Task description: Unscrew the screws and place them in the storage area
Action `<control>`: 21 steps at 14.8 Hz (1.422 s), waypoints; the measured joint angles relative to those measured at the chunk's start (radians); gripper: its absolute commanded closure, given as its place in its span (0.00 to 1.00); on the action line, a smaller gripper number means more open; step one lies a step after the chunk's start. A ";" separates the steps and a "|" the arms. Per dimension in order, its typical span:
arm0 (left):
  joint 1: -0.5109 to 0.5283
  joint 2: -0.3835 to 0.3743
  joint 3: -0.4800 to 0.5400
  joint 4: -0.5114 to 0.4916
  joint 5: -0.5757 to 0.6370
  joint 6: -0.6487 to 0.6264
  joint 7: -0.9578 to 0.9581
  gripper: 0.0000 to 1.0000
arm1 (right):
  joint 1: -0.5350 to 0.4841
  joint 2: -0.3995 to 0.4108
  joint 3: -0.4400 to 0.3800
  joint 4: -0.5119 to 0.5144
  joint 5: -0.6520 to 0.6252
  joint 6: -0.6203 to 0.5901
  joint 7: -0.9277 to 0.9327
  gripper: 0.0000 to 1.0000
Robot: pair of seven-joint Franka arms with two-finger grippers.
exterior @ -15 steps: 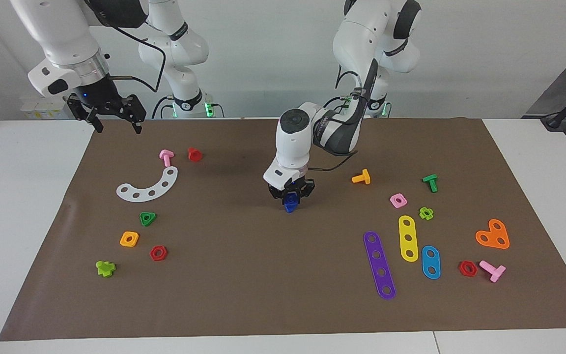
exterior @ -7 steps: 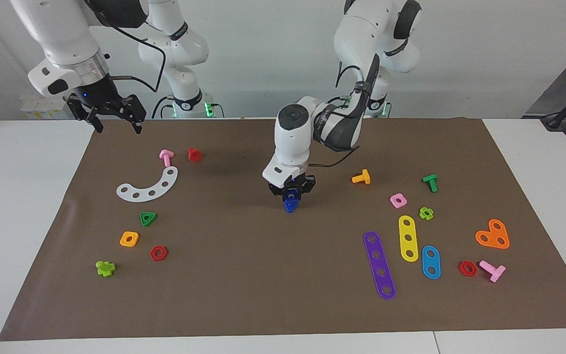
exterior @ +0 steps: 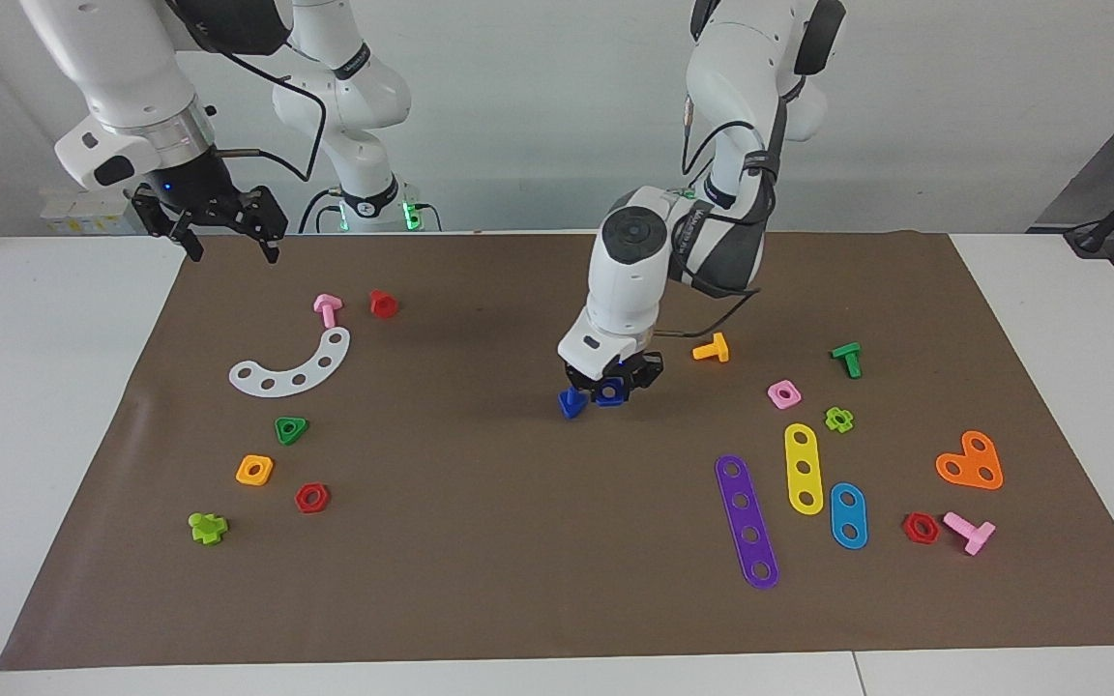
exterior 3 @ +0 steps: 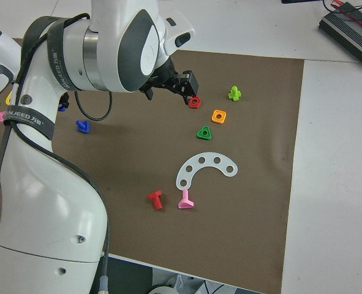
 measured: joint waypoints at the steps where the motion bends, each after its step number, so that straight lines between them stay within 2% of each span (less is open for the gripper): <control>1: 0.035 -0.002 0.001 -0.008 -0.001 -0.003 0.059 0.63 | 0.000 0.000 0.000 0.000 0.001 -0.003 0.000 0.00; 4: 0.142 -0.013 0.003 -0.071 -0.003 -0.003 0.262 0.63 | 0.009 0.000 0.005 0.000 0.017 -0.003 0.000 0.00; 6: 0.201 -0.031 0.003 -0.136 -0.004 0.018 0.371 0.63 | 0.052 0.002 0.009 -0.009 0.023 0.025 0.025 0.00; 8: 0.242 -0.055 0.003 -0.220 -0.005 0.080 0.450 0.61 | 0.121 0.014 0.013 -0.041 0.024 0.099 0.130 0.00; 9: 0.255 -0.067 0.003 -0.268 -0.005 0.123 0.481 0.55 | 0.160 0.029 0.014 -0.056 0.025 0.139 0.182 0.00; 10: 0.264 -0.080 0.002 -0.316 -0.005 0.165 0.500 0.43 | 0.200 0.053 0.016 -0.065 0.027 0.186 0.238 0.00; 12: 0.271 -0.098 0.002 -0.379 -0.005 0.215 0.513 0.03 | 0.292 0.121 0.019 -0.065 0.030 0.288 0.358 0.00; 13: 0.271 -0.105 0.001 -0.391 -0.005 0.223 0.514 0.00 | 0.339 0.160 0.020 -0.060 0.031 0.333 0.416 0.00; 17: 0.299 -0.168 0.002 -0.368 -0.060 0.187 0.515 0.00 | 0.500 0.359 0.021 0.018 0.031 0.470 0.588 0.00; 21: 0.400 -0.254 0.010 -0.207 -0.066 -0.080 0.525 0.00 | 0.570 0.497 0.020 0.061 0.031 0.549 0.617 0.00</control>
